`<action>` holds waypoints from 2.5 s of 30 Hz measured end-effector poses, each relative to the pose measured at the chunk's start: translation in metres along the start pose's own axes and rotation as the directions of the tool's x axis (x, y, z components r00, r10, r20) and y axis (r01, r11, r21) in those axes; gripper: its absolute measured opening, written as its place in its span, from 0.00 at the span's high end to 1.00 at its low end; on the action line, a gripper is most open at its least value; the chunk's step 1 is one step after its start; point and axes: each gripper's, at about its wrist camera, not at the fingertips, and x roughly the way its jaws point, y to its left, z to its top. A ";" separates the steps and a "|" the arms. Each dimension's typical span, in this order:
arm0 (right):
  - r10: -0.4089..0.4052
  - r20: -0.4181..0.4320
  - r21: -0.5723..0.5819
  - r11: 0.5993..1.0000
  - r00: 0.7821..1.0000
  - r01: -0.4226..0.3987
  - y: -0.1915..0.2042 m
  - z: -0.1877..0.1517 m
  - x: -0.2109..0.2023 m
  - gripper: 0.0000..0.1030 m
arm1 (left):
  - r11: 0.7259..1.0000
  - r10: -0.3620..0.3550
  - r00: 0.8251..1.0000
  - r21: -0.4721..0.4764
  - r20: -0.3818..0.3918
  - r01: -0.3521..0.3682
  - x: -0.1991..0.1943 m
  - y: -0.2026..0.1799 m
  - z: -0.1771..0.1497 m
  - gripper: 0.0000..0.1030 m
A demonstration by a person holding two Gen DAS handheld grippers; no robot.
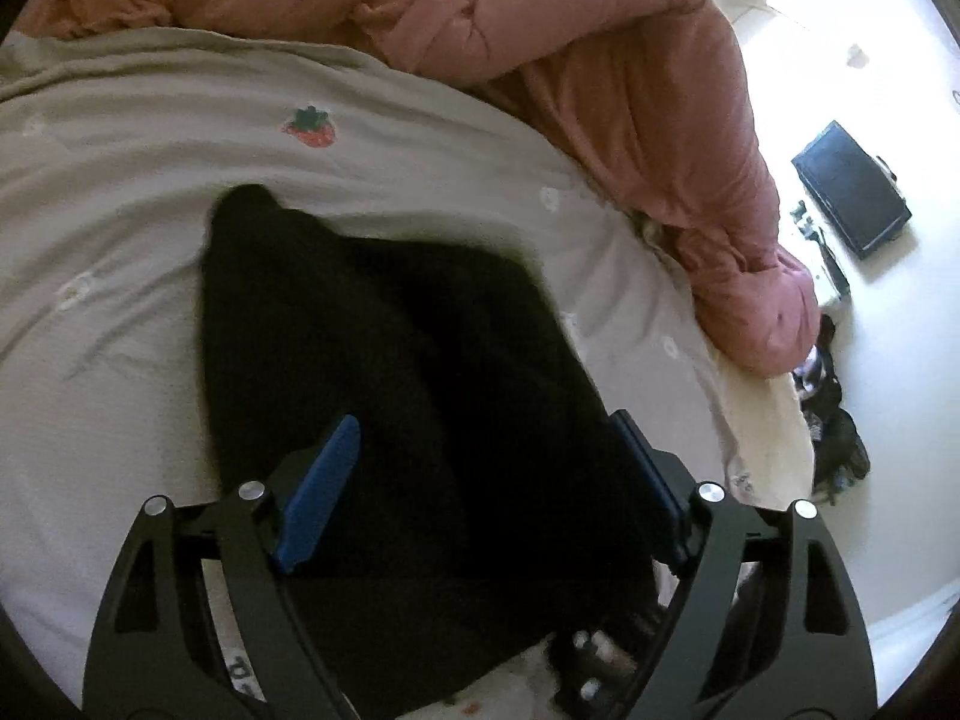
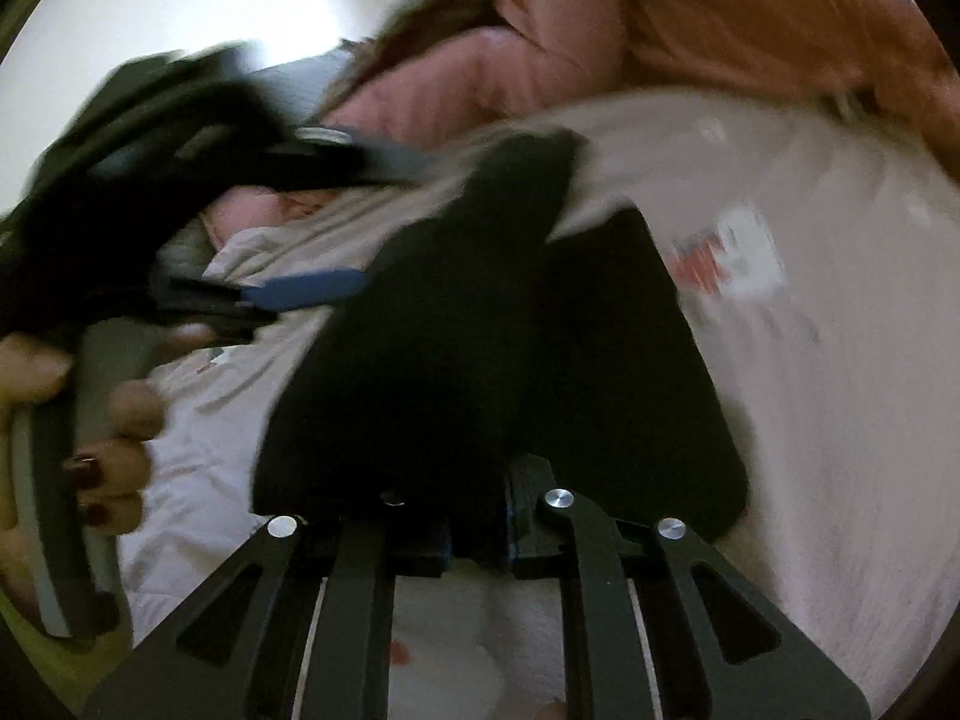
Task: Fold small clothes
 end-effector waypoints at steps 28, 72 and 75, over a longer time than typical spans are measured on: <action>0.046 -0.197 0.103 0.994 0.979 -0.026 -0.042 0.093 0.061 0.43 | 0.943 0.285 0.955 0.156 0.080 -0.295 -0.020 0.023 -0.048 0.26; -0.099 -0.086 -0.110 0.990 0.991 0.090 -0.029 0.089 0.050 0.54 | 0.944 0.274 0.960 0.178 0.056 -0.280 -0.012 0.016 -0.062 0.22; -0.083 -0.097 -0.120 0.990 0.992 0.071 -0.026 0.079 0.035 0.41 | 0.944 0.272 0.961 0.180 0.055 -0.277 -0.012 0.016 -0.063 0.22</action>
